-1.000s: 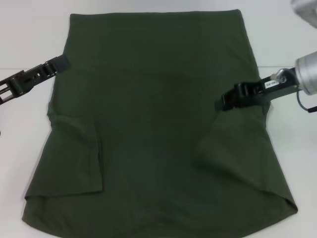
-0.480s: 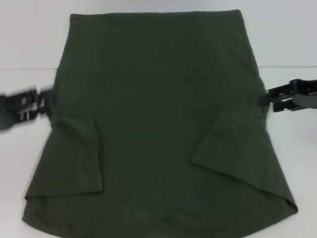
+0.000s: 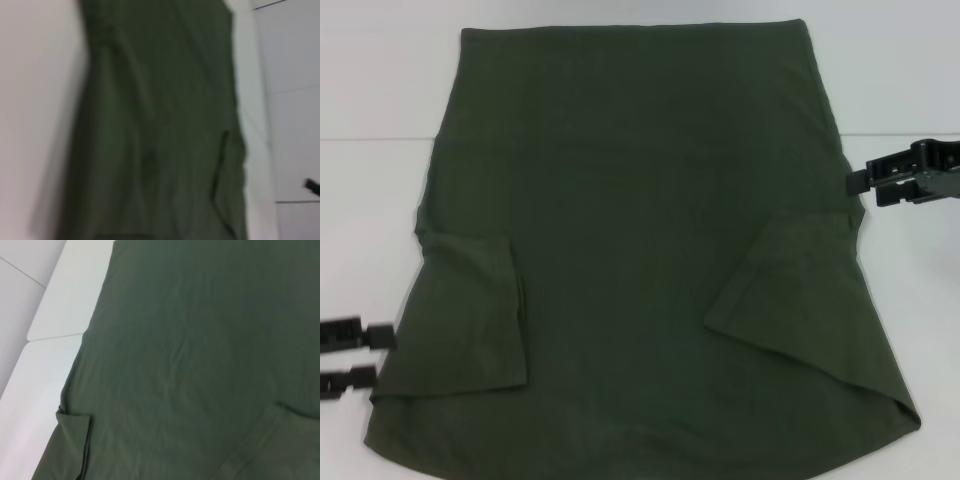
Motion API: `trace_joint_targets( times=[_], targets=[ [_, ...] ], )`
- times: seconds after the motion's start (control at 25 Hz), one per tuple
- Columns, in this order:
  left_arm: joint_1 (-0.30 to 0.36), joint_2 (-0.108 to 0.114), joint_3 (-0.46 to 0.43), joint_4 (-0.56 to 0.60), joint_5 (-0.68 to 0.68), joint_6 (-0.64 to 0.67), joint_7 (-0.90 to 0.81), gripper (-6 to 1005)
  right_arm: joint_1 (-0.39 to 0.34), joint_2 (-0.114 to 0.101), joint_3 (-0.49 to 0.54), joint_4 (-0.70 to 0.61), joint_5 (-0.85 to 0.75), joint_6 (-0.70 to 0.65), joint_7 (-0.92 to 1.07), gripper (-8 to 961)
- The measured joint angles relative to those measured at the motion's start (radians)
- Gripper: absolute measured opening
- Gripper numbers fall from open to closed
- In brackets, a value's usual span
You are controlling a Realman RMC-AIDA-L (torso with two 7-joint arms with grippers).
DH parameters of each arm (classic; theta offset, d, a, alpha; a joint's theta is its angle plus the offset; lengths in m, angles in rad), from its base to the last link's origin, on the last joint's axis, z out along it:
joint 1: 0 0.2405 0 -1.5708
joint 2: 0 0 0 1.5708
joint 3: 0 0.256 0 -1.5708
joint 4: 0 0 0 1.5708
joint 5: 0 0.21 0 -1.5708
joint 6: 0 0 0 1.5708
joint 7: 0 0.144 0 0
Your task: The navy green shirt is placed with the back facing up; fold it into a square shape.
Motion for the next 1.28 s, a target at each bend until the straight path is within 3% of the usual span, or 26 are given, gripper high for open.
trace_joint_targets(
  times=[0.48, 1.28],
  targets=[
    [0.005, -0.012, 0.003, -0.009, 0.146, -0.114, -0.012, 782, -0.001, 0.003, -0.002, 0.000, -0.001, -0.004, -0.001, 631],
    [-0.001, -0.035, 0.008, -0.035, 0.205, -0.204, -0.020, 781, -0.003, 0.003, 0.007, 0.000, 0.003, -0.006, 0.001, 631]
  ],
)
